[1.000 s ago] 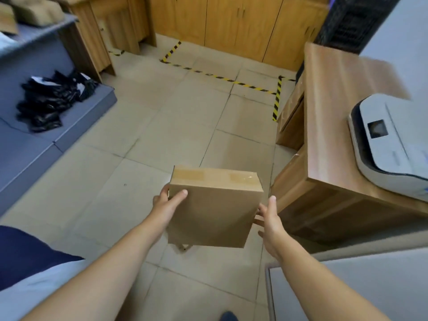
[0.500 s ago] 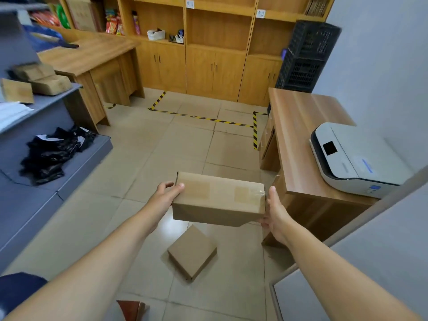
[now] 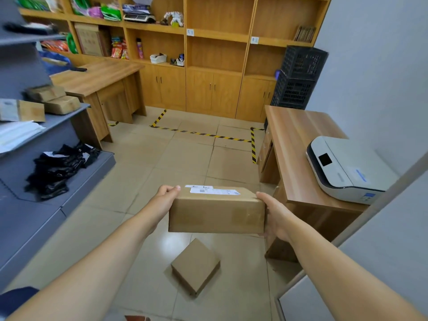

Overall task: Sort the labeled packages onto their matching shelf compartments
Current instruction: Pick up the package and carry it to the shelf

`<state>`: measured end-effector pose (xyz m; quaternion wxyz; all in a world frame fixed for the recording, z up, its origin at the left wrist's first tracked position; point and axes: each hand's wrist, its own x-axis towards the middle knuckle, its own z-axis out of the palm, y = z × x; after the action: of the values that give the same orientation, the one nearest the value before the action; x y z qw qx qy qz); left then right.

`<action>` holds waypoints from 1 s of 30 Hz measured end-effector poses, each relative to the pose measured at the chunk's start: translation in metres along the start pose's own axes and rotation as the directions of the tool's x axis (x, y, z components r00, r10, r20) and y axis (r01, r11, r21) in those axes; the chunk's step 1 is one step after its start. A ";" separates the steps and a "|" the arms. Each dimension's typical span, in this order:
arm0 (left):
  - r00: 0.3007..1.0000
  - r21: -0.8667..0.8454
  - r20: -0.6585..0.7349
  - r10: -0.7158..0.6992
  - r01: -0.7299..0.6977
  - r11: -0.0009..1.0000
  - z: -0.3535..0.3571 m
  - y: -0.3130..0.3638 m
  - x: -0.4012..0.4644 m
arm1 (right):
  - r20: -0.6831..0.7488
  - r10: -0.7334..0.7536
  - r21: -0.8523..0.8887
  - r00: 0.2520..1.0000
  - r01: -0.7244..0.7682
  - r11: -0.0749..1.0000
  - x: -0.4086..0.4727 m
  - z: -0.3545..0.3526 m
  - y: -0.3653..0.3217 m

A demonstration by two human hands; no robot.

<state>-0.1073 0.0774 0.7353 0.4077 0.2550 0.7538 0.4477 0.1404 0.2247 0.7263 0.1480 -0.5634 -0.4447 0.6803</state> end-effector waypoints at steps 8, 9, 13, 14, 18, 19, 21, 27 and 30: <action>0.999 -0.005 -0.029 -0.014 0.014 1.000 -0.002 -0.002 -0.004 | 0.011 -0.040 -0.008 0.999 0.040 0.999 -0.018 0.004 -0.006; 1.000 -0.019 -0.026 0.001 -0.001 1.000 -0.003 0.001 -0.007 | 0.006 -0.056 0.000 0.998 0.056 0.998 -0.020 0.005 -0.007; 0.998 -0.072 0.010 0.065 -0.064 0.995 -0.009 0.006 -0.013 | -0.036 -0.165 0.047 0.986 0.167 0.985 -0.030 0.010 -0.013; 0.997 -0.076 0.022 0.080 -0.078 0.994 -0.010 0.007 -0.015 | -0.050 -0.195 0.058 0.980 0.198 0.979 -0.032 0.010 -0.014; 0.991 -0.064 0.073 0.113 -0.108 0.992 -0.014 0.010 -0.019 | -0.079 -0.340 0.083 0.937 0.346 0.934 -0.042 0.001 -0.029; 0.989 -0.053 0.079 0.121 -0.117 0.992 -0.016 0.012 -0.019 | -0.100 -0.369 0.108 0.924 0.379 0.919 -0.046 -0.001 -0.036; 0.989 -0.046 0.056 0.135 -0.132 0.990 -0.023 0.016 -0.019 | -0.121 -0.413 0.154 0.902 0.429 0.890 -0.052 -0.006 -0.047; 0.961 0.024 -0.117 0.250 -0.249 0.968 -0.052 0.034 -0.017 | -0.088 -0.481 0.253 0.872 0.487 0.836 -0.061 -0.018 -0.060; 0.955 0.121 -0.100 0.280 -0.268 0.956 -0.058 0.042 -0.016 | -0.056 -0.498 0.264 0.865 0.494 0.828 -0.066 -0.020 -0.064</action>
<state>-0.1465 0.0580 0.7940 0.2831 0.3521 0.7564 0.4731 0.1602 0.2228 0.8181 0.3912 -0.3979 -0.4801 0.6769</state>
